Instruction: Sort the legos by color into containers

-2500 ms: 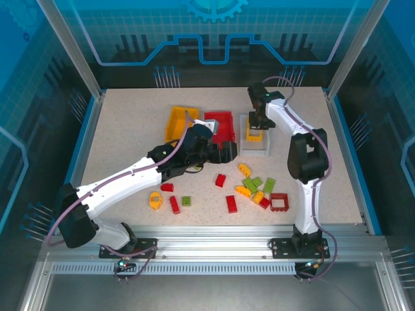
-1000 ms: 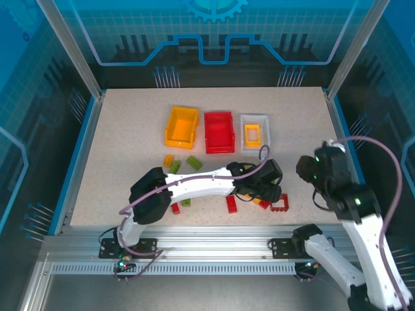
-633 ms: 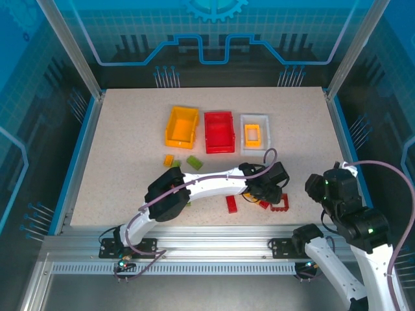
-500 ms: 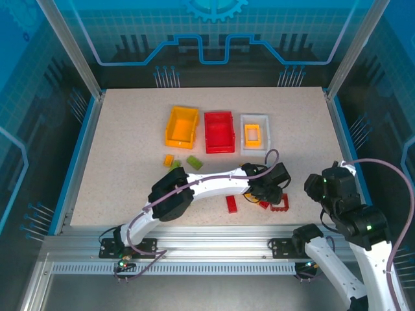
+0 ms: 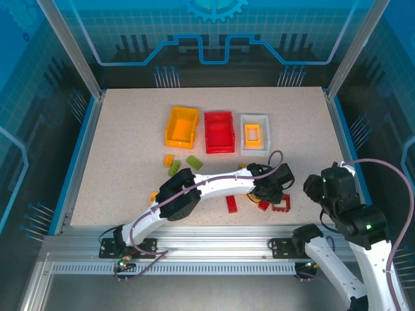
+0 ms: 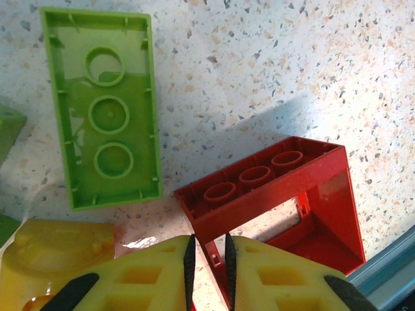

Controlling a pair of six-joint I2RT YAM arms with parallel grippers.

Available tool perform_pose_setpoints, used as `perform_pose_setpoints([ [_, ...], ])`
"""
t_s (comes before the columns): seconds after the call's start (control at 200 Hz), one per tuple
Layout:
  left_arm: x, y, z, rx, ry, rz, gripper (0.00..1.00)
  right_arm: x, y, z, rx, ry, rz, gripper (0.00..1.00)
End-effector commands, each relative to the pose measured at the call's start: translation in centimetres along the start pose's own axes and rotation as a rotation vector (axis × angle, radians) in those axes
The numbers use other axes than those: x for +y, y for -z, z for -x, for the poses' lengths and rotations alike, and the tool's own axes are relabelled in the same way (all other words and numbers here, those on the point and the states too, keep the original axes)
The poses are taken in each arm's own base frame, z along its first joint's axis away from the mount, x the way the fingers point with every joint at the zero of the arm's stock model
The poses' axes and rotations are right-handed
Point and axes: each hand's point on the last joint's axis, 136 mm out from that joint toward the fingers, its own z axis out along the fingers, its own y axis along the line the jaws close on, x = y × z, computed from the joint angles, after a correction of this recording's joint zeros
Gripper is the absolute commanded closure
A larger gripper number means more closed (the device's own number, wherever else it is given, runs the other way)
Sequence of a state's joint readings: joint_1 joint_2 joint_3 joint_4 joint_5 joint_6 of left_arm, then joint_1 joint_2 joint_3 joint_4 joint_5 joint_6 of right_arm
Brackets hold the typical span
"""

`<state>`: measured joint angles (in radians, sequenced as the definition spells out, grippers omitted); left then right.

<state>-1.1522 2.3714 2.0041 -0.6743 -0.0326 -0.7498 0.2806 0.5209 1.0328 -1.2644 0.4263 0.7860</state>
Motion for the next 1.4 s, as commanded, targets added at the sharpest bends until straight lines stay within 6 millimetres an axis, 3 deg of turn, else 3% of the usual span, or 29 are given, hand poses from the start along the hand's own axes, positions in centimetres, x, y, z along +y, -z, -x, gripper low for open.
perform_pose_setpoints([
  [0.0, 0.1, -0.6, -0.1, 0.009, -0.041, 0.032, 0.79, -0.3, -0.1, -0.5, 0.016, -0.009, -0.007, 0.53],
  [0.2, -0.3, -1.1, 0.4, 0.004, -0.056, 0.026, 0.82, -0.5, -0.2, -0.6, 0.016, -0.005, -0.016, 0.52],
  [0.415, -0.6, -0.6, 1.2, -0.030, -0.073, 0.029, 0.97, -0.4, 0.1, -0.3, 0.005, -0.001, -0.008, 0.52],
  [0.56, -1.6, 2.9, 3.1, -0.119, -0.083, 0.013, 1.00, 0.2, 0.9, 0.5, -0.017, 0.015, 0.028, 0.53],
  [0.635, -1.5, 6.1, 4.6, -0.176, -0.076, 0.008, 1.00, 1.4, 1.6, 1.3, -0.039, 0.043, 0.090, 0.54],
  [0.695, -0.4, 8.9, 6.0, -0.223, -0.057, 0.020, 1.00, 3.1, 1.9, 1.7, -0.043, 0.082, 0.168, 0.55],
  [0.775, 2.7, 12.7, 7.9, -0.281, -0.021, 0.055, 1.00, 6.5, 2.0, 1.9, -0.016, 0.151, 0.316, 0.57],
  [0.84, 6.5, 15.3, 9.1, -0.307, 0.010, 0.100, 1.00, 9.2, 2.0, 2.0, 0.014, 0.182, 0.418, 0.58],
  [1.085, 23.9, 23.9, 12.8, -0.397, 0.174, 0.294, 1.00, 18.5, 0.9, 1.6, 0.079, 0.314, 0.625, 0.58],
  [1.231, 32.6, 26.5, 14.4, -0.433, 0.263, 0.398, 1.00, 26.1, 0.9, 0.2, 0.053, 0.466, 0.668, 0.57],
  [1.396, 38.4, 27.0, 16.9, -0.447, 0.271, 0.519, 1.00, 33.6, 0.0, -0.9, 0.063, 0.481, 0.732, 0.56],
])
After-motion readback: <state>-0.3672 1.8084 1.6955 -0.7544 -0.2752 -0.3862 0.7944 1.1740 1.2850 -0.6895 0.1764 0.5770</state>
